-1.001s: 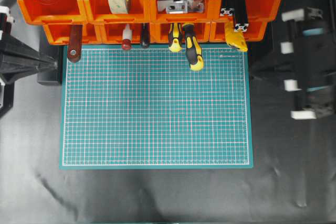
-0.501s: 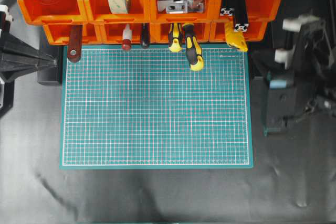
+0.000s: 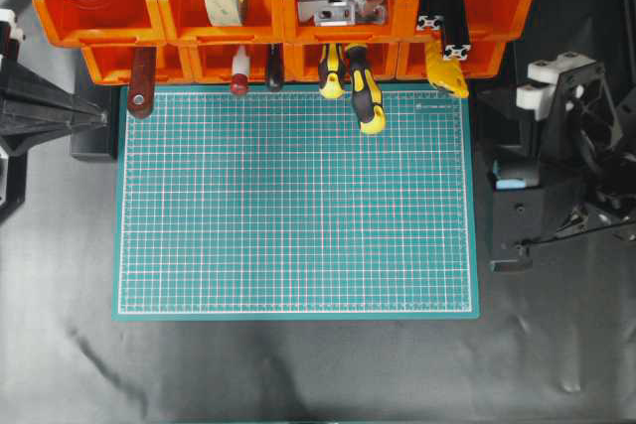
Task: Pick cutter from container rack with right arm.
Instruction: 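Move the right gripper toward the yellow box cutter on the rack, then close the right gripper on the yellow box cutter's body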
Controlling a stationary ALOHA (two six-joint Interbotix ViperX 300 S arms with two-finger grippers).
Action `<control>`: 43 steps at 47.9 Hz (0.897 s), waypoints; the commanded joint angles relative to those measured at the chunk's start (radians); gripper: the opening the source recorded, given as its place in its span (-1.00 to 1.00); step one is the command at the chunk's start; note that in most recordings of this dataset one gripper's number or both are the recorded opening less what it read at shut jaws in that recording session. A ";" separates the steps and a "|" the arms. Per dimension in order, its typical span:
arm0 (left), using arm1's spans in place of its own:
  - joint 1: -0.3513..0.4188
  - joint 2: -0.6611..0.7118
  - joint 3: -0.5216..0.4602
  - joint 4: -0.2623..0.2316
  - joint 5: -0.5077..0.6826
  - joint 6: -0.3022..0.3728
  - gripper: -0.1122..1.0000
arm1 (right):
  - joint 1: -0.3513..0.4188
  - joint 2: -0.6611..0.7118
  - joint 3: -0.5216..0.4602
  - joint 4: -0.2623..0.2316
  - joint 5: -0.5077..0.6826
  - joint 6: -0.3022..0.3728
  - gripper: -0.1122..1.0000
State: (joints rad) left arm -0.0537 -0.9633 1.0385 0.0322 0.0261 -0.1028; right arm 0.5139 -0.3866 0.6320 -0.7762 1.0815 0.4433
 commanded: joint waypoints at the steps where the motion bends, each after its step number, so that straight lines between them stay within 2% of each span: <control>1: -0.002 0.009 -0.028 0.003 -0.005 -0.003 -0.79 | 0.000 0.011 0.008 -0.035 -0.014 0.009 0.61; 6: -0.002 0.012 -0.028 0.003 -0.005 -0.003 -0.79 | -0.012 0.028 0.025 -0.087 -0.018 0.048 0.54; 14: 0.002 0.014 -0.028 0.003 -0.003 -0.003 -0.79 | -0.046 0.046 0.063 -0.189 -0.063 0.176 0.51; 19: 0.009 0.009 -0.026 0.003 -0.003 -0.003 -0.79 | -0.067 0.055 0.094 -0.235 -0.089 0.249 0.50; 31: 0.014 -0.003 -0.023 0.003 0.021 -0.003 -0.79 | -0.098 0.081 0.140 -0.302 -0.114 0.387 0.50; 37: 0.014 0.000 -0.023 0.003 0.032 -0.003 -0.79 | -0.103 0.095 0.143 -0.331 -0.118 0.414 0.49; 43: 0.014 -0.003 -0.020 0.003 0.035 -0.003 -0.79 | -0.114 0.107 0.143 -0.334 -0.120 0.431 0.49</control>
State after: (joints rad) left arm -0.0414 -0.9695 1.0385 0.0322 0.0644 -0.1028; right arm 0.4096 -0.2792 0.7839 -1.1014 0.9695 0.8652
